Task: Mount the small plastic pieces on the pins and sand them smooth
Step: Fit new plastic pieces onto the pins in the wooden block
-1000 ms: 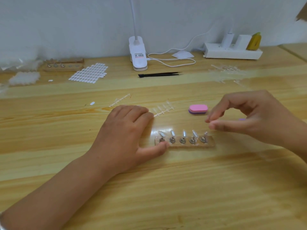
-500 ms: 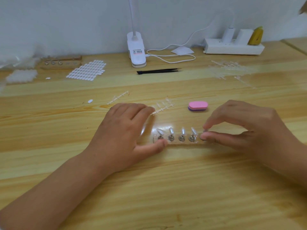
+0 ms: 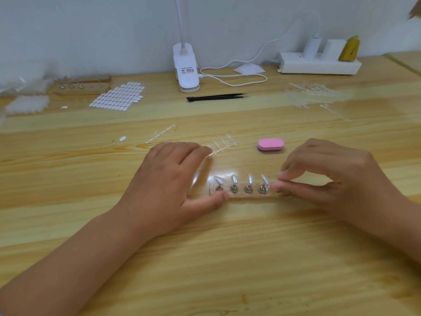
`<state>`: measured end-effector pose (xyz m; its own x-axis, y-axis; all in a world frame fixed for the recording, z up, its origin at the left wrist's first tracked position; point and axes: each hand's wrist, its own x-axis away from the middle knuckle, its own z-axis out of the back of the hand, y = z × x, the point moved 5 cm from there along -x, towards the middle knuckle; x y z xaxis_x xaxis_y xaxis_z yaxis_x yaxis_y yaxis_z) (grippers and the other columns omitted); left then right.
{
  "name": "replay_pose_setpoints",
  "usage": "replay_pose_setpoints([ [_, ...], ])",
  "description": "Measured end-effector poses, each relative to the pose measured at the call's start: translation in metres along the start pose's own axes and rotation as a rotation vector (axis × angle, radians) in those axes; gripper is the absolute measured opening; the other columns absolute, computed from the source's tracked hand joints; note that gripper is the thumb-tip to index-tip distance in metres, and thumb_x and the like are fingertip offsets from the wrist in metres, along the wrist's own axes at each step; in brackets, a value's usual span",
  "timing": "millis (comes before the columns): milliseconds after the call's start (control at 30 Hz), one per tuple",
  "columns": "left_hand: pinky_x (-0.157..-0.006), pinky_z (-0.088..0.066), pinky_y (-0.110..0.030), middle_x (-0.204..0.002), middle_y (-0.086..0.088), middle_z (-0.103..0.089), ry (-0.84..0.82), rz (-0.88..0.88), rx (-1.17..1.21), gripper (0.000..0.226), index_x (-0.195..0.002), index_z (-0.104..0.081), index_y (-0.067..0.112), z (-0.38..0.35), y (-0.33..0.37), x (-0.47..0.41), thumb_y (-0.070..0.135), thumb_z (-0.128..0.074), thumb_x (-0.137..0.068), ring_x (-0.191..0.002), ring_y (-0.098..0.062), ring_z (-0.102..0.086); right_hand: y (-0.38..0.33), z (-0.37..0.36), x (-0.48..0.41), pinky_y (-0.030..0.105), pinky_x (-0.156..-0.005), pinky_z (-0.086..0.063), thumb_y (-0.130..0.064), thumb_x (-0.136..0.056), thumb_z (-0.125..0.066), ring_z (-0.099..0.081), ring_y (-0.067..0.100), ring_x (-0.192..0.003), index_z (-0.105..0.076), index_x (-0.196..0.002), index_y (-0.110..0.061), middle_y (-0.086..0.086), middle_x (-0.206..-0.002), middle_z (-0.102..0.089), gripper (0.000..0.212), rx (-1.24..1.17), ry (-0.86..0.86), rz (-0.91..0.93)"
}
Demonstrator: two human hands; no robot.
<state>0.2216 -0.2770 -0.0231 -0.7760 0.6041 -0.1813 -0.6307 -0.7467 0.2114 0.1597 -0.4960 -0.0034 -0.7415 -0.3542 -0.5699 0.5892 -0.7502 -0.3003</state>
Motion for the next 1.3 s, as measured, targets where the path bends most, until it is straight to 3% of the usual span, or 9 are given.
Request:
replay_pose_setpoints([
  [400,-0.107,-0.028,-0.033,-0.131,0.000,-0.059,0.053,-0.057,0.027,0.077,-0.130,-0.060,0.015,0.000,0.000,0.000,0.070,-0.045,-0.078,-0.122,-0.022,-0.052,0.012,-0.002,0.000,0.033,-0.079,-0.055,-0.031,-0.072,-0.085,-0.071,0.012,-0.086,-0.075,-0.074,-0.018,-0.005,-0.086,-0.075,0.017,-0.288,-0.023,-0.219],
  [533,-0.105,-0.037,-0.038,-0.123,0.008,-0.062,0.147,-0.113,0.209,0.053,-0.114,-0.070,0.021,0.004,0.000,0.002,0.058,-0.060,-0.076,-0.118,-0.015,-0.055,0.023,0.016,-0.010,0.015,-0.079,-0.053,-0.038,-0.085,-0.075,-0.072,0.005,-0.089,-0.079,-0.088,-0.024,-0.016,-0.091,-0.077,0.015,-0.448,0.027,-0.344],
  [633,-0.094,-0.043,-0.028,-0.104,0.016,-0.065,0.165,-0.062,0.471,0.021,-0.087,-0.076,0.027,0.006,0.001,0.001,0.041,-0.072,-0.073,-0.104,-0.008,-0.060,0.044,0.023,-0.015,0.024,-0.063,-0.053,-0.048,-0.083,-0.067,-0.069,0.014,-0.076,-0.080,-0.088,-0.036,-0.019,-0.086,-0.075,0.019,-0.373,0.010,-0.476],
  [733,-0.082,-0.046,-0.018,-0.088,0.016,-0.068,0.157,0.014,0.627,0.009,-0.077,-0.079,0.025,0.005,0.003,0.001,0.021,-0.084,-0.070,-0.093,-0.008,-0.063,0.056,0.011,-0.020,0.014,-0.073,-0.047,-0.037,-0.084,-0.075,-0.063,0.005,-0.095,-0.075,-0.098,-0.043,-0.024,-0.096,-0.071,0.015,-0.156,-0.228,-0.516],
  [833,-0.083,-0.052,-0.035,-0.084,0.015,-0.069,0.148,0.116,0.706,0.012,-0.075,-0.080,0.023,0.003,0.003,0.004,0.014,-0.086,-0.071,-0.088,-0.009,-0.065,0.054,-0.001,-0.026,0.017,-0.082,-0.047,-0.029,-0.085,-0.078,-0.059,-0.001,-0.098,-0.071,-0.114,-0.033,-0.021,-0.104,-0.064,0.030,-0.053,-0.347,-0.460],
  [967,-0.080,-0.048,-0.043,-0.079,0.013,-0.071,0.259,-0.119,0.290,0.005,-0.073,-0.078,0.025,0.019,0.028,0.006,0.021,-0.076,-0.072,-0.079,-0.014,-0.066,0.050,-0.011,-0.038,0.022,-0.078,-0.042,-0.033,-0.089,-0.074,-0.056,0.007,-0.093,-0.069,-0.111,-0.027,-0.012,-0.106,-0.059,0.024,0.099,-0.352,-0.409],
  [1067,-0.081,-0.049,-0.042,-0.078,0.008,-0.074,0.294,-0.160,0.168,0.005,-0.073,-0.077,0.020,0.023,0.037,0.009,0.016,-0.074,-0.073,-0.075,-0.016,-0.069,0.047,-0.015,-0.045,0.027,-0.079,-0.045,-0.033,-0.089,-0.074,-0.056,0.010,-0.093,-0.067,-0.104,-0.025,-0.009,-0.103,-0.060,0.018,0.090,-0.356,-0.419],
  [1167,-0.082,-0.046,-0.031,-0.077,0.009,-0.074,0.342,-0.081,0.249,0.008,-0.079,-0.077,0.018,0.025,0.034,0.018,0.014,-0.073,-0.074,-0.073,-0.013,-0.067,0.047,-0.014,-0.046,0.024,-0.073,-0.045,-0.028,-0.086,-0.079,-0.057,0.007,-0.087,-0.065,-0.096,-0.026,-0.010,-0.096,-0.066,0.017,0.039,-0.376,-0.425],
  [1300,-0.066,-0.040,-0.007,-0.087,0.017,-0.073,0.289,0.006,0.676,0.013,-0.088,-0.076,0.029,0.025,0.028,0.033,0.017,-0.074,-0.083,-0.083,-0.004,-0.064,0.042,0.002,-0.043,0.027,-0.080,-0.051,-0.021,-0.083,-0.080,-0.061,0.001,-0.086,-0.068,-0.098,-0.032,-0.015,-0.097,-0.068,0.022,-0.046,-0.261,-0.419],
])
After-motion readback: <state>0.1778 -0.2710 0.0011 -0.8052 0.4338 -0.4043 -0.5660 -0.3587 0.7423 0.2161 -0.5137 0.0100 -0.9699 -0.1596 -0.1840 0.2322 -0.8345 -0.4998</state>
